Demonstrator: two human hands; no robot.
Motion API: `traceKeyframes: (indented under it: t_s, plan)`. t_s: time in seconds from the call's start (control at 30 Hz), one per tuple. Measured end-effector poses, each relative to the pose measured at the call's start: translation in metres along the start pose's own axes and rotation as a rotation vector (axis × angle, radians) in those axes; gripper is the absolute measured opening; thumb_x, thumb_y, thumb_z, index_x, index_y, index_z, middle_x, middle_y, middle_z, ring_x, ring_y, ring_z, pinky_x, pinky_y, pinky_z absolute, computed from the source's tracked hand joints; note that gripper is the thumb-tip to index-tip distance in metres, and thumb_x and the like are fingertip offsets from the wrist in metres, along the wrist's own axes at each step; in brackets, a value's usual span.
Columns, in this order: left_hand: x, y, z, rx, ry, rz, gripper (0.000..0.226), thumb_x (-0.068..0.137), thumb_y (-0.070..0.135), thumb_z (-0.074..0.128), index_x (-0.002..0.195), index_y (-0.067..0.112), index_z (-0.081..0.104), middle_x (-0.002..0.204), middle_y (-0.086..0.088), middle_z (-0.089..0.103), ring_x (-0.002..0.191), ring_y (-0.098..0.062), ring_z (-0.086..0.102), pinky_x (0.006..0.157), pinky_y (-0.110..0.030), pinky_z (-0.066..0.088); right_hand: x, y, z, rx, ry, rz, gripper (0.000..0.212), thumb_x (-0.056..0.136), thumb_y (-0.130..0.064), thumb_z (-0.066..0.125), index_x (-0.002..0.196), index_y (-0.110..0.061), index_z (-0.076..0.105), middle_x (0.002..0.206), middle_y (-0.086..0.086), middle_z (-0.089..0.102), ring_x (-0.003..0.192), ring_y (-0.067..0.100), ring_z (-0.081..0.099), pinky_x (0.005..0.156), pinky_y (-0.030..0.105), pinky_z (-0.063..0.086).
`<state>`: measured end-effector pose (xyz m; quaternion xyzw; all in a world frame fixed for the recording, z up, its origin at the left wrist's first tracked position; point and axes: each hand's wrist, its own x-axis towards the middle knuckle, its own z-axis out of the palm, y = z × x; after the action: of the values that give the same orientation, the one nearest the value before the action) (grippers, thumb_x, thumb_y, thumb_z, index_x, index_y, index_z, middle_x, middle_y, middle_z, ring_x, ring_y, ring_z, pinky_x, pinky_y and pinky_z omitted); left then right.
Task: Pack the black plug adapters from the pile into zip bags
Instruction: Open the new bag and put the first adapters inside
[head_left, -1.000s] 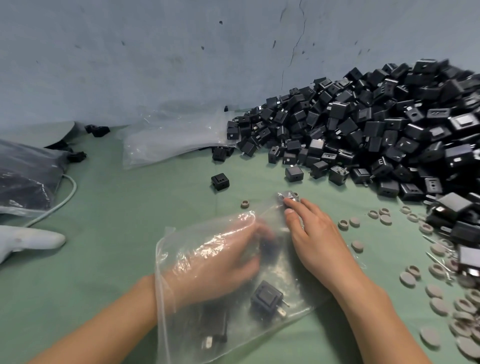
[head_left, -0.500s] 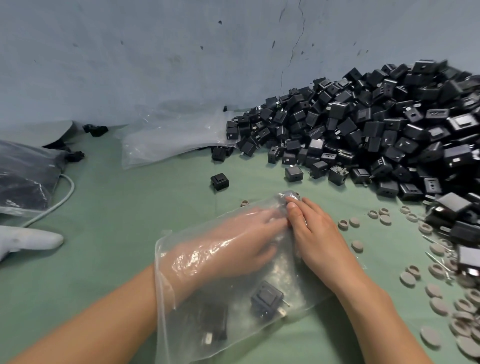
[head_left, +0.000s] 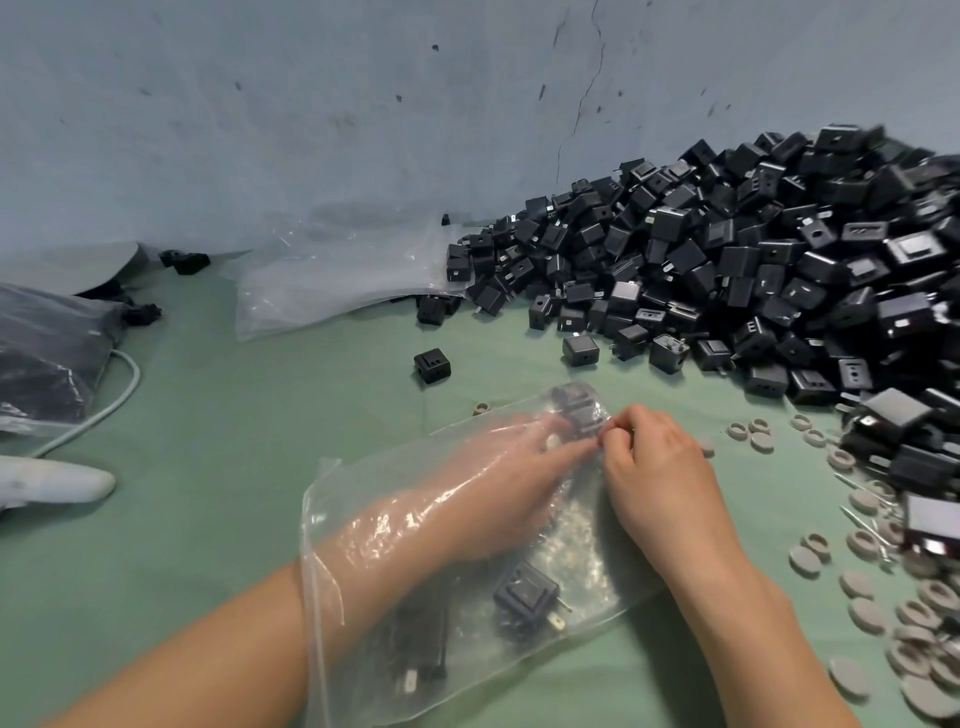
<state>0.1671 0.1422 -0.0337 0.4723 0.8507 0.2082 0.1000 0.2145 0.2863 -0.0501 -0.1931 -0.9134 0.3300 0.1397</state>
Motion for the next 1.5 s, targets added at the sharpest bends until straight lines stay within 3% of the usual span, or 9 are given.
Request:
traceKeyframes:
  t_s: [0.17, 0.3, 0.47, 0.73, 0.87, 1.07, 1.23, 1.4, 1.5]
  plan:
    - [-0.021, 0.003, -0.013, -0.049, 0.099, 0.008, 0.048, 0.102, 0.001, 0.042, 0.149, 0.012, 0.039, 0.154, 0.0, 0.035, 0.127, 0.0, 0.042, 0.108, -0.004, 0.024, 0.0, -0.001, -0.001, 0.017, 0.019, -0.011, 0.02, 0.1, -0.021, 0.041, 0.098, -0.015, 0.061, 0.105, 0.004, 0.063, 0.099, 0.025, 0.053, 0.087, 0.041, 0.042]
    - [-0.051, -0.005, -0.04, -0.025, 0.014, 0.073, 0.034, 0.101, 0.015, 0.055, 0.135, 0.008, 0.056, 0.12, -0.002, 0.06, 0.098, 0.002, 0.06, 0.088, -0.018, 0.05, 0.001, 0.0, -0.002, 0.002, 0.015, -0.021, 0.021, 0.1, -0.022, 0.04, 0.099, -0.016, 0.06, 0.104, 0.003, 0.064, 0.099, 0.025, 0.053, 0.087, 0.043, 0.044]
    - [-0.066, -0.011, -0.042, 0.104, -0.143, 0.045, 0.047, 0.083, 0.069, 0.061, 0.125, 0.05, 0.058, 0.11, 0.023, 0.058, 0.105, 0.003, 0.055, 0.091, -0.01, 0.039, 0.0, 0.0, -0.001, 0.002, 0.028, -0.016, 0.021, 0.099, -0.021, 0.04, 0.098, -0.016, 0.06, 0.104, 0.003, 0.064, 0.099, 0.025, 0.052, 0.085, 0.042, 0.043]
    - [-0.043, -0.005, -0.018, -0.308, 0.04, -0.024, 0.043, 0.098, -0.008, 0.041, 0.14, 0.001, 0.048, 0.119, 0.003, 0.057, 0.098, 0.022, 0.051, 0.088, -0.009, 0.045, 0.002, 0.003, -0.001, 0.018, 0.012, -0.022, 0.021, 0.1, -0.019, 0.04, 0.101, -0.016, 0.061, 0.109, 0.004, 0.064, 0.104, 0.026, 0.052, 0.09, 0.042, 0.042]
    - [-0.038, -0.002, -0.018, -0.364, 0.077, -0.103, 0.025, 0.098, 0.024, 0.057, 0.121, 0.033, 0.051, 0.103, 0.0, 0.062, 0.067, 0.007, 0.055, 0.063, -0.013, 0.048, 0.005, 0.003, -0.003, 0.042, -0.019, 0.014, 0.029, 0.099, -0.012, 0.034, 0.102, -0.019, 0.063, 0.113, 0.002, 0.065, 0.107, 0.024, 0.051, 0.084, 0.036, 0.037]
    - [-0.024, 0.01, -0.004, -0.16, 0.014, -0.05, 0.044, 0.099, 0.025, 0.059, 0.14, 0.015, 0.047, 0.122, 0.003, 0.059, 0.091, 0.015, 0.049, 0.086, 0.002, 0.036, 0.008, 0.004, -0.004, 0.06, -0.003, 0.026, 0.035, 0.097, -0.008, 0.034, 0.101, -0.019, 0.067, 0.106, 0.001, 0.067, 0.104, 0.024, 0.053, 0.073, 0.032, 0.025]
    - [-0.009, 0.005, -0.002, -0.128, 0.122, -0.08, 0.031, 0.103, 0.013, 0.047, 0.134, 0.017, 0.049, 0.108, 0.007, 0.058, 0.086, 0.012, 0.054, 0.081, -0.01, 0.046, 0.008, 0.008, -0.006, 0.097, 0.001, 0.042, 0.037, 0.095, -0.008, 0.035, 0.1, -0.022, 0.069, 0.075, -0.013, 0.052, 0.087, 0.019, 0.051, 0.066, 0.033, 0.026]
    - [-0.013, 0.002, 0.002, -0.42, 0.081, -0.113, 0.029, 0.101, 0.035, 0.053, 0.129, 0.031, 0.047, 0.109, 0.016, 0.063, 0.088, 0.007, 0.064, 0.075, -0.013, 0.052, 0.01, 0.01, -0.009, 0.127, -0.012, 0.032, 0.037, 0.096, -0.009, 0.034, 0.102, -0.024, 0.069, 0.077, -0.017, 0.051, 0.083, 0.017, 0.051, 0.057, 0.016, 0.032]
    - [-0.011, 0.0, 0.006, -0.323, 0.044, -0.126, 0.035, 0.099, 0.038, 0.057, 0.131, 0.03, 0.044, 0.111, 0.014, 0.064, 0.095, 0.006, 0.064, 0.085, -0.021, 0.054, 0.009, 0.009, -0.01, 0.146, -0.02, 0.034, 0.037, 0.096, -0.009, 0.035, 0.102, -0.023, 0.069, 0.078, -0.017, 0.051, 0.085, 0.018, 0.053, 0.061, 0.028, 0.036]
